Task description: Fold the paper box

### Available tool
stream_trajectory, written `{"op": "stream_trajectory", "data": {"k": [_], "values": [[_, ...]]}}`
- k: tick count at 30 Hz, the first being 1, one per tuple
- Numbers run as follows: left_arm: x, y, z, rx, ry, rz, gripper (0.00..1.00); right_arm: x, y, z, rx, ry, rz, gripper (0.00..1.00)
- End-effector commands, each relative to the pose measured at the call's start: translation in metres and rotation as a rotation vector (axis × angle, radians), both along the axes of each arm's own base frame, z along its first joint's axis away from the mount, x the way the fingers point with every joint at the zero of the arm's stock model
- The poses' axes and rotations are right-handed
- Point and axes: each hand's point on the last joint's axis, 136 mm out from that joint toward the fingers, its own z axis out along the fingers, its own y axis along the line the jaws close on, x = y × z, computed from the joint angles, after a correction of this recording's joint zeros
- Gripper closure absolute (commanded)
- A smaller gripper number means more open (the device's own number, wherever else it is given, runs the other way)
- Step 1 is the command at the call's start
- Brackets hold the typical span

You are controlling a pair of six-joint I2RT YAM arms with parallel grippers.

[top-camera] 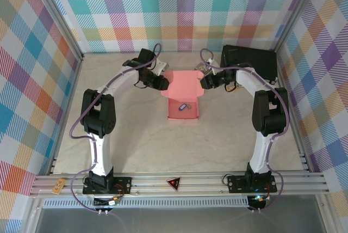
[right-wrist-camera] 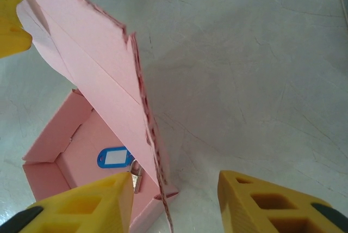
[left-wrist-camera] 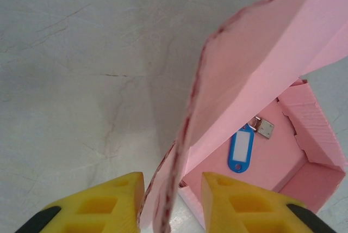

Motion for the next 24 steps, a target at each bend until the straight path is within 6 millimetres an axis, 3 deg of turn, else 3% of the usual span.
{"op": "stream_trajectory", "data": {"k": [1, 14, 24], "values": [[0.009, -0.002, 0.009, -0.029, -0.017, -0.001, 0.69, 0.0, 0.01, 0.004, 0.033, 0.009, 0.036, 0.57], [0.009, -0.003, 0.014, -0.04, -0.016, 0.009, 0.84, 0.0, 0.014, 0.006, -0.028, -0.017, 0.036, 0.73], [0.008, 0.002, 0.02, -0.03, -0.049, 0.026, 0.86, 0.001, 0.004, 0.008, -0.13, -0.068, -0.001, 0.71]]}}
